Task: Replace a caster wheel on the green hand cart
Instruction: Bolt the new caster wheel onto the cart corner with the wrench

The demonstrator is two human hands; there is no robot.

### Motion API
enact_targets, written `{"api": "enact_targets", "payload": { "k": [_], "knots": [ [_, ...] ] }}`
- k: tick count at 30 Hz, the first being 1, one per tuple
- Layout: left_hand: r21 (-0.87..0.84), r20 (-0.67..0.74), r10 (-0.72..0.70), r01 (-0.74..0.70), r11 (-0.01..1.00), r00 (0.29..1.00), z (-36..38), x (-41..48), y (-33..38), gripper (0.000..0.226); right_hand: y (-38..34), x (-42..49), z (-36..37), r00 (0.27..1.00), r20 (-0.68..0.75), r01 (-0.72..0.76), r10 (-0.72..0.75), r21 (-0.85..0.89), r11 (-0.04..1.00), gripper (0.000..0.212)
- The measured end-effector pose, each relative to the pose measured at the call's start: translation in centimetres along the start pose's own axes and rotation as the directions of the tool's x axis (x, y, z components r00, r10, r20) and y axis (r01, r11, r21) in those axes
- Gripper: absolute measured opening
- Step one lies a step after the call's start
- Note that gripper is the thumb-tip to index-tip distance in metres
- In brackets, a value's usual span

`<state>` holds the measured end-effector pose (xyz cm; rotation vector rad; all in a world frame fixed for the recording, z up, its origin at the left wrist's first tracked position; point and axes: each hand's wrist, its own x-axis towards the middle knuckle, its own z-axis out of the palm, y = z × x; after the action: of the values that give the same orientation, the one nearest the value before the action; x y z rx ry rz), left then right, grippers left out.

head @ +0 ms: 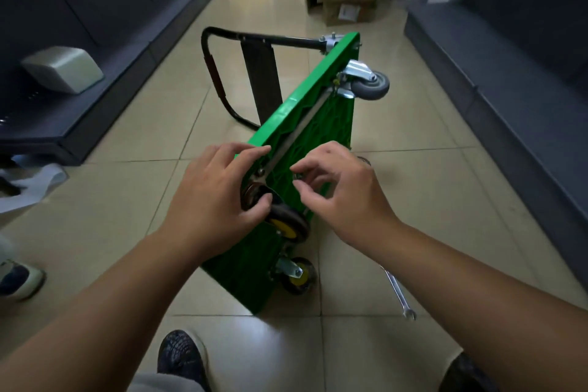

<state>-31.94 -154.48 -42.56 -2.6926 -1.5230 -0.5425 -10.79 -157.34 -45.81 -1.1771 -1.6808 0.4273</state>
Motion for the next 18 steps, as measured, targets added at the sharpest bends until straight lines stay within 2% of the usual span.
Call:
{"api": "enact_targets", "payload": {
  "k": [6,9,14,18],
  "knots": [
    [-0.020,0.030,-0.120,0.121,0.992,0.992,0.2,-0.3,-1.8,0.079,0.0,0.3,0.6,1.000,-0.023,0.007,-0.006,0.054,0.999,0.024],
    [-0.002,0.055,-0.128,0.129,0.992,0.990,0.9,0.1,-2.6,0.080,2.0,0.6,1.7,1.000,-0.003,-0.019,0.019,0.072,0.997,0.028],
    [0.017,0.089,-0.112,0.111,0.994,0.990,1.8,1.3,-2.5,0.077,6.5,1.3,4.3,0.997,0.050,-0.062,0.058,0.089,0.994,0.023],
    [0.000,0.119,-0.113,0.113,0.994,0.986,2.3,2.1,-2.3,0.078,10.1,1.1,7.0,0.991,0.079,-0.119,0.106,0.170,0.978,0.020]
  ]
}}
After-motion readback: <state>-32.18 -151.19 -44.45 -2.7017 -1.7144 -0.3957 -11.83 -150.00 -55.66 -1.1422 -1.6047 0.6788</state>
